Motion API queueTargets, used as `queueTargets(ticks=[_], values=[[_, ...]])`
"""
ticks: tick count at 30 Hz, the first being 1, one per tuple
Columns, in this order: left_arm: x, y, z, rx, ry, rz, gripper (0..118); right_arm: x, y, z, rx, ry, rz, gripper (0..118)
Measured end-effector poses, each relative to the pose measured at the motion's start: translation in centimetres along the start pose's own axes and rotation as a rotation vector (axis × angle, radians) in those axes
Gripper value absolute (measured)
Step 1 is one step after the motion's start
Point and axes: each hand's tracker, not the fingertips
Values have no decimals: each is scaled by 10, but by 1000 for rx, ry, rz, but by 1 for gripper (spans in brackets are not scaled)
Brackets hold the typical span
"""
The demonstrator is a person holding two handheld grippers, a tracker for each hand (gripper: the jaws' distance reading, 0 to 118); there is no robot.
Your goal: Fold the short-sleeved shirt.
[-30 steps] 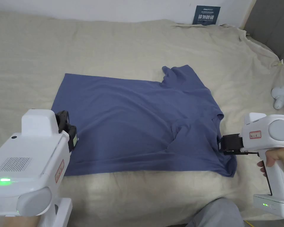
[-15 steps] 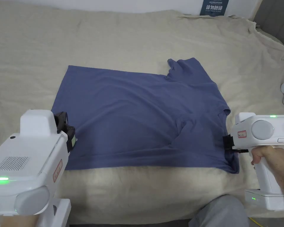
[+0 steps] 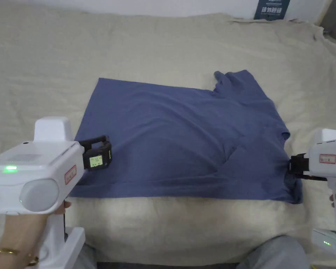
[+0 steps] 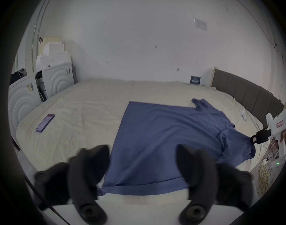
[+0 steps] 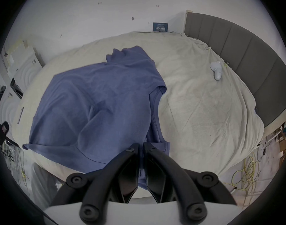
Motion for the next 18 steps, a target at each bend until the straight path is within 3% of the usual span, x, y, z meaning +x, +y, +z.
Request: queueTargets(ticks=[2, 4, 11, 18], values=[[-10, 8, -5, -58, 13, -23, 112, 2, 0, 2, 8, 12, -10, 5], [-24, 14, -10, -147, 10, -29, 118, 3, 0, 3, 11, 15, -11, 5], [-65, -9, -40, -403, 112, -163, 118, 2, -2, 0, 12, 13, -9, 5], [-77, -49, -42, -424, 84, -138, 112, 1, -4, -3, -3, 4, -12, 5]])
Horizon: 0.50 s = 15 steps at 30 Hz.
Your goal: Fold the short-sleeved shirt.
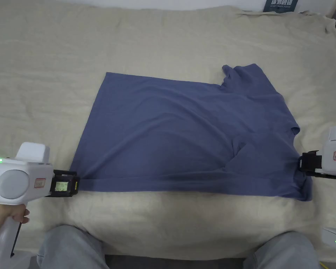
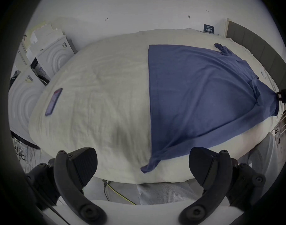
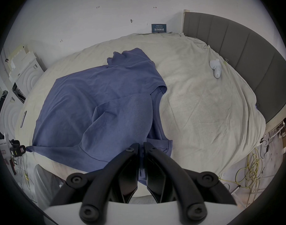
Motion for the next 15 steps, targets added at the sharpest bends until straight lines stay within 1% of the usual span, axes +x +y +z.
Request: queueTargets(ticks=[2, 3, 4, 5, 6, 7, 8, 10, 11, 12, 13, 15], values=[[3, -6, -4, -7, -4, -9, 104, 0, 0, -1, -3, -3, 4, 5], [6, -9, -6, -4, -4, -11, 93, -1, -1, -1, -5, -5, 5, 5], [7, -10, -8, -1, -5, -11, 81, -1, -1, -2, -6, -6, 5, 5], [8, -10, -10, 5, -9, -5, 67, -1, -1, -3, -8, -7, 4, 5], [9, -10, -12, 8, -13, 3, 43, -1, -2, -3, -10, -8, 2, 5], [10, -10, -14, 5, -24, 14, 27, 0, -2, -4, -11, -9, -1, 5], [11, -9, -17, -9, -47, 31, 17, -1, -3, -4, -14, -9, -3, 5], [12, -10, -19, -17, -86, 42, 11, -1, -4, -5, -17, -8, -8, 5], [14, -11, -20, -16, -83, 43, 8, -1, -4, -5, -18, -7, -10, 5], [15, -12, -20, -17, -77, 43, 2, -1, -5, -4, -18, -6, -10, 5], [14, -12, -21, -15, -72, 49, 0, -2, -5, -4, -19, -5, -9, 5], [11, -13, -17, 1, -81, 88, 0, -1, -5, -3, -21, -1, -10, 5]])
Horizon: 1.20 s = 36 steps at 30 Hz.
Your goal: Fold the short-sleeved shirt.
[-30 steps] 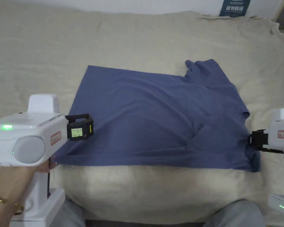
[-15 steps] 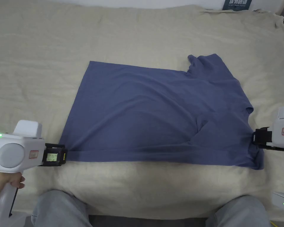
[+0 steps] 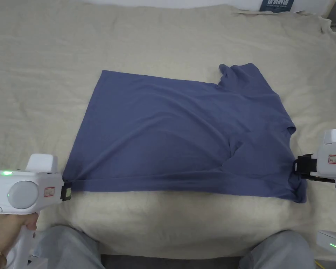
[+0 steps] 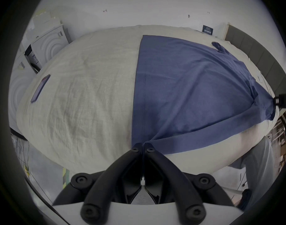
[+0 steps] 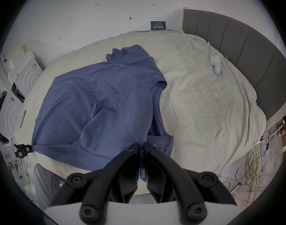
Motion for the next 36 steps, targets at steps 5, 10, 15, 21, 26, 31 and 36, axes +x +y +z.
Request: queueTargets(ticks=[5, 10, 15, 21, 26, 31, 36], values=[[-14, 7, 22, 100, -54, 158, 0, 6, 4, 12, 20, 50, -37, 5], [-20, 38, 42, 217, -98, 263, 0, 14, 19, 31, 79, 72, -72, 5], [-11, 86, 42, 285, -61, 262, 0, 19, 46, 40, 156, 41, -126, 5], [2, 142, 16, 303, -23, 258, 0, 20, 83, 24, 209, 0, -211, 5], [15, 182, -18, 271, 25, 164, 0, 15, 113, -5, 240, -69, -253, 5], [26, 203, -64, 201, 81, 93, 0, 4, 131, -48, 208, -153, -227, 5], [30, 209, -108, 118, 116, 64, 0, -4, 131, -95, 127, -211, -176, 5]])
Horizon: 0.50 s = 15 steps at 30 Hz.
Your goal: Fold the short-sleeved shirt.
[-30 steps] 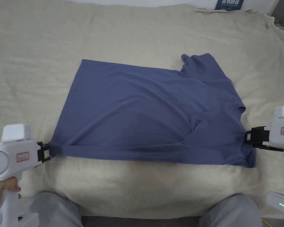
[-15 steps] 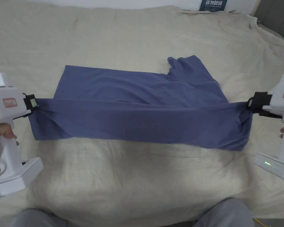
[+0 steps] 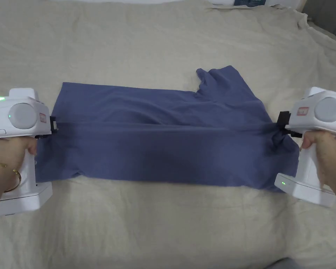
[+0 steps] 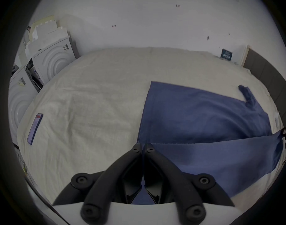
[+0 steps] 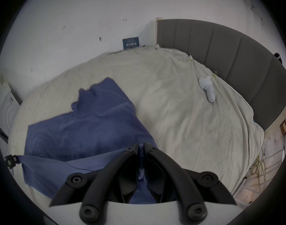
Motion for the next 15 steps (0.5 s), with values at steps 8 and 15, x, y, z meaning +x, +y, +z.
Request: queueTargets(ticks=[8, 15], values=[[5, -12, -29, -29, 65, -76, 48, 3, -14, -28, -40, -12, -14, 8], [-31, 3, 19, 151, 72, 113, 118, 16, -1, 16, 64, -28, 23, 100]])
